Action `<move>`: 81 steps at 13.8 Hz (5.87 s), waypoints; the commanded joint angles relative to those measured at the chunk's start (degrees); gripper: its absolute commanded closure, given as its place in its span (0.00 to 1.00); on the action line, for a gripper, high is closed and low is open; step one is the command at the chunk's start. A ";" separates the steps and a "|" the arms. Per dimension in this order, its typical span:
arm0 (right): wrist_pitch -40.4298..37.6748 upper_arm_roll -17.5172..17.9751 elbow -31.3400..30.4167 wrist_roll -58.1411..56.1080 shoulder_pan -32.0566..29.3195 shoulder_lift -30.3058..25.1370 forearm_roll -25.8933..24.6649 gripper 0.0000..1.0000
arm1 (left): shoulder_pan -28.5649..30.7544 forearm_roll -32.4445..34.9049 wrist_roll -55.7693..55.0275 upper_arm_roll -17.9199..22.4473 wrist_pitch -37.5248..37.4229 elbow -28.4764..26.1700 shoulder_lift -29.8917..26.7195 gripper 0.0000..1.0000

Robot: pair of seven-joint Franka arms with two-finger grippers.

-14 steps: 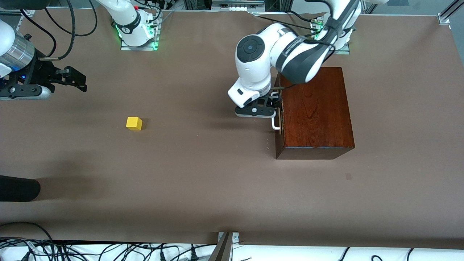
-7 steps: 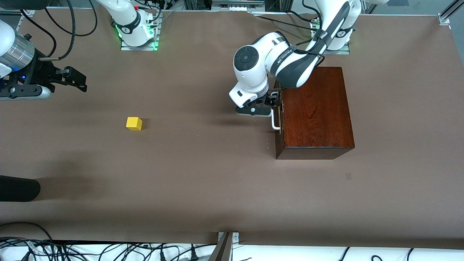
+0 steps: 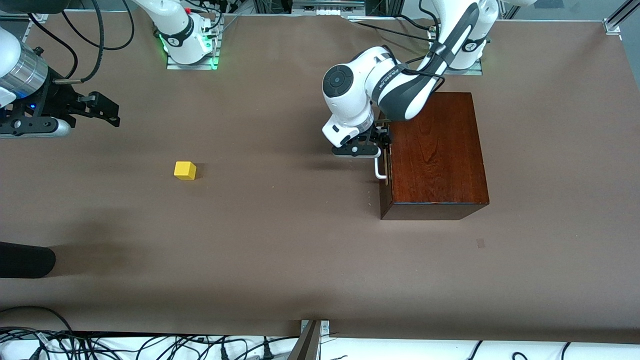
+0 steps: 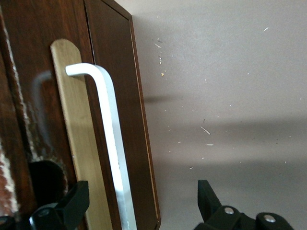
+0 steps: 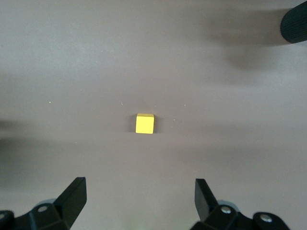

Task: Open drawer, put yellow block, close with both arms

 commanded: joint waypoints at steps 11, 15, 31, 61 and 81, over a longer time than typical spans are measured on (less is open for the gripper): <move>0.53 0.28 1.51 -0.68 -0.58 2.79 0.29 0.00 | -2.12 1.92 -5.39 0.19 6.53 -3.20 0.67 0.00; 0.97 0.37 1.42 -0.86 -0.49 3.58 -0.06 0.00 | -2.04 4.10 -5.30 0.27 6.53 -3.46 0.93 0.00; 0.95 0.63 -2.08 -6.31 0.12 7.79 -0.32 0.00 | -4.76 4.29 -7.22 0.10 10.57 6.28 8.31 0.00; 57.91 0.37 -37.85 5.64 -0.05 19.05 3.37 0.00 | -0.65 -1.42 5.11 0.62 -16.66 25.98 4.29 0.00; 40.12 10.37 -26.91 -3.41 0.12 13.25 2.49 1.00 | 37.95 -25.07 56.05 0.19 -12.11 -6.45 -31.32 0.00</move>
